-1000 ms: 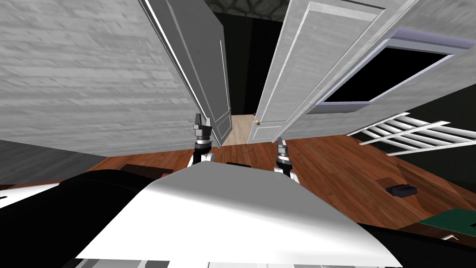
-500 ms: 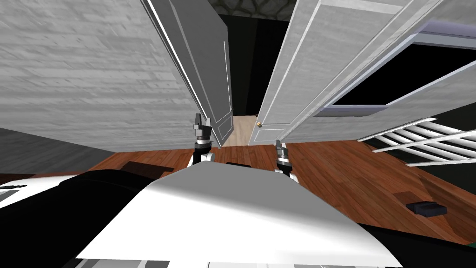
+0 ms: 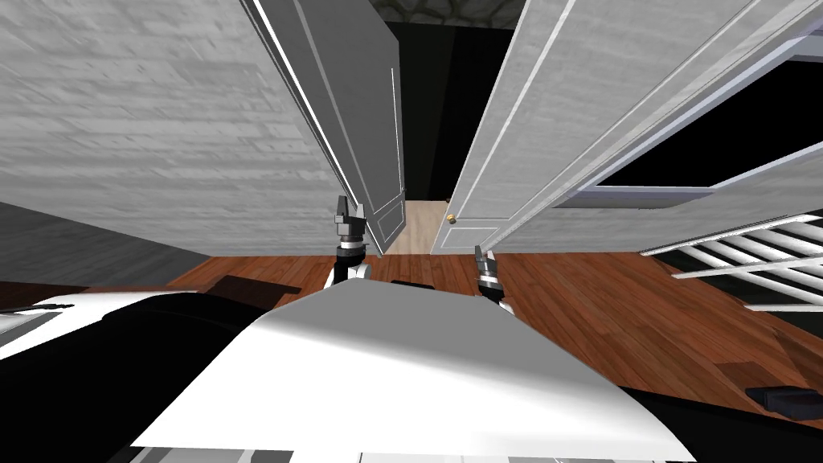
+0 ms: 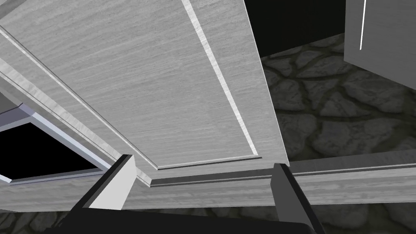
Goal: Push the door open
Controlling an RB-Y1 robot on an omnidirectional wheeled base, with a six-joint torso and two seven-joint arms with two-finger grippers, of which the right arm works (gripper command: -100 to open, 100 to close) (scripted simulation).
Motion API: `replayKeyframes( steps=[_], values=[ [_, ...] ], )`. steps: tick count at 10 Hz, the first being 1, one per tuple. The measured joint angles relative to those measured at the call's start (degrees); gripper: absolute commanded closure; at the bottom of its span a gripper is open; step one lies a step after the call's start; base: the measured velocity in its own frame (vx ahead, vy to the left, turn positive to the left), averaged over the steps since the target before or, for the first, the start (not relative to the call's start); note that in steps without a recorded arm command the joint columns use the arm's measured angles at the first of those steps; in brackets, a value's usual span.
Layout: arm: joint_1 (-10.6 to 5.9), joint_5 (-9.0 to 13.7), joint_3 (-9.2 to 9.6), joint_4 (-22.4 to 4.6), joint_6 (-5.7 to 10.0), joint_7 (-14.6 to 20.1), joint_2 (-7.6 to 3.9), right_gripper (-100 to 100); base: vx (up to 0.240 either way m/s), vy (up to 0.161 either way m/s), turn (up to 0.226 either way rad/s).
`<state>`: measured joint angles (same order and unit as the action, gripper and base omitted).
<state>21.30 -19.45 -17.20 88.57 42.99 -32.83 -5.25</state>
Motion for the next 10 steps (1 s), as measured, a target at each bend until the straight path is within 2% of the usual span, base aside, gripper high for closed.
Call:
replayKeyframes(
  steps=[6,10],
  values=[
    [-0.45,-3.57,-2.30,-5.54,2.20,-5.77,0.77,-100,0.087,-0.041,0.091],
    [-1.43,-6.25,-4.31,-10.77,4.15,-10.29,1.34,-100,0.120,-0.064,0.125]
  ],
)
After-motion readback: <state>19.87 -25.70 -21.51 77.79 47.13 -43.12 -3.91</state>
